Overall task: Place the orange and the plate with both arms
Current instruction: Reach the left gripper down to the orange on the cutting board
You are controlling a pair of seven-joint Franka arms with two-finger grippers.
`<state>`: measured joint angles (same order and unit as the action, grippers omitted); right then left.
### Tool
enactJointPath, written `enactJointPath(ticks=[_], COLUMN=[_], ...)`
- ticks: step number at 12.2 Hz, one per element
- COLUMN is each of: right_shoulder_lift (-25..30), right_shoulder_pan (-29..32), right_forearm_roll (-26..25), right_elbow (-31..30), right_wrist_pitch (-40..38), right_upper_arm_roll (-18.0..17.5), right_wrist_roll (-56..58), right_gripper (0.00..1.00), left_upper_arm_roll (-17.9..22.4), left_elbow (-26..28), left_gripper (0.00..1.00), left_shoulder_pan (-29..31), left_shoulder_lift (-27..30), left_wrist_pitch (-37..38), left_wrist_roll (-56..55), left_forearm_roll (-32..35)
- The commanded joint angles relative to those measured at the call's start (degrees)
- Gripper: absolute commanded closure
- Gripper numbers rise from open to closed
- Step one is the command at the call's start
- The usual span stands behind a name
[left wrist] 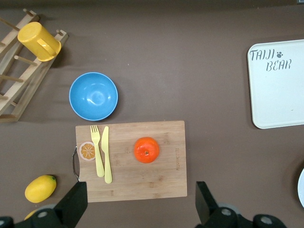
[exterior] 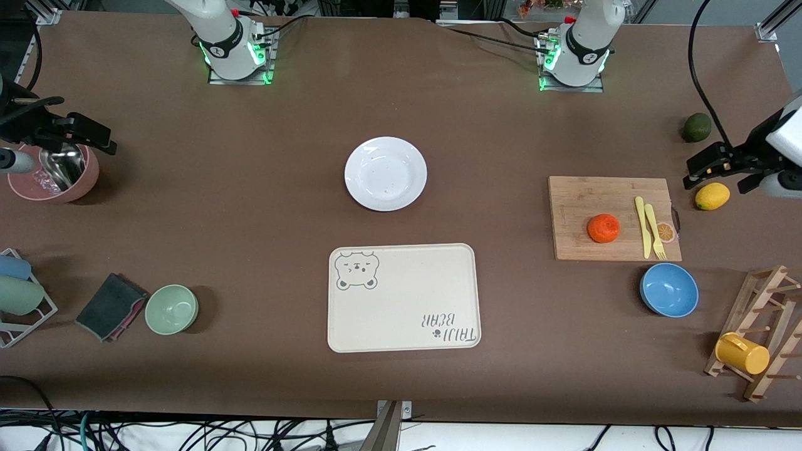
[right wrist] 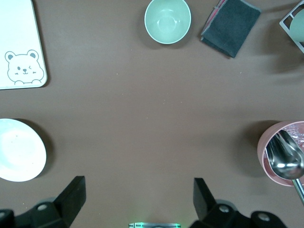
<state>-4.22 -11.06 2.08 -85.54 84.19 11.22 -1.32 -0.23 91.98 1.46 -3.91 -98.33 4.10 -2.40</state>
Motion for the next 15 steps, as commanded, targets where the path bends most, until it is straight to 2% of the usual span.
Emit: enactJointPath(ticks=[1,6,7,9,11,12,15], right_shoulder_lift=[0.3,0.3,0.3,0.3,0.3,0.3,0.3], right_shoulder_pan=[-0.1,0.0,0.0,0.0,0.0,0.0,0.0], right_forearm_roll=[-0.6,-0.6,-0.6,-0.6,-0.6,-0.6,-0.6], right_elbow=[0.1,0.1,0.1,0.1,0.1,0.1,0.1], right_wrist_pitch=[-0.3,0.0,-0.1,-0.3,-0.3,-0.3,-0.2], right_upper_arm_roll=[-0.1,-0.1,-0.1,0.0,0.0,0.0,0.0], right_wrist_roll=[0.8,0.8,0.8,0.9,0.8,0.8,0.8], right_gripper=[0.00,0.00,0.00,0.00,0.00,0.00,0.00], left_upper_arm_roll=[-0.1,0.0,0.0,0.0,0.0,0.1,0.1], left_elbow=[-1.5,-1.5,-0.4,5.8,15.6,19.0,23.7], left_gripper=[0.00,0.00,0.00,0.00,0.00,0.00,0.00], left_shoulder_pan=[-0.9,-0.6,-0.1,0.0,0.0,0.2,0.5], left_shoulder_lift=[-5.5,-15.7,-17.7,-19.6,-19.2,-19.4,-19.6], left_wrist_pitch=[-0.4,-2.4,-4.7,-15.3,-28.4,-32.6,-34.6], left_wrist_roll=[0.4,0.0,0.9,0.8,0.6,0.6,0.6], left_forearm_roll=[-1.6,-1.6,-1.3,-1.3,-1.3,-1.2,-1.2])
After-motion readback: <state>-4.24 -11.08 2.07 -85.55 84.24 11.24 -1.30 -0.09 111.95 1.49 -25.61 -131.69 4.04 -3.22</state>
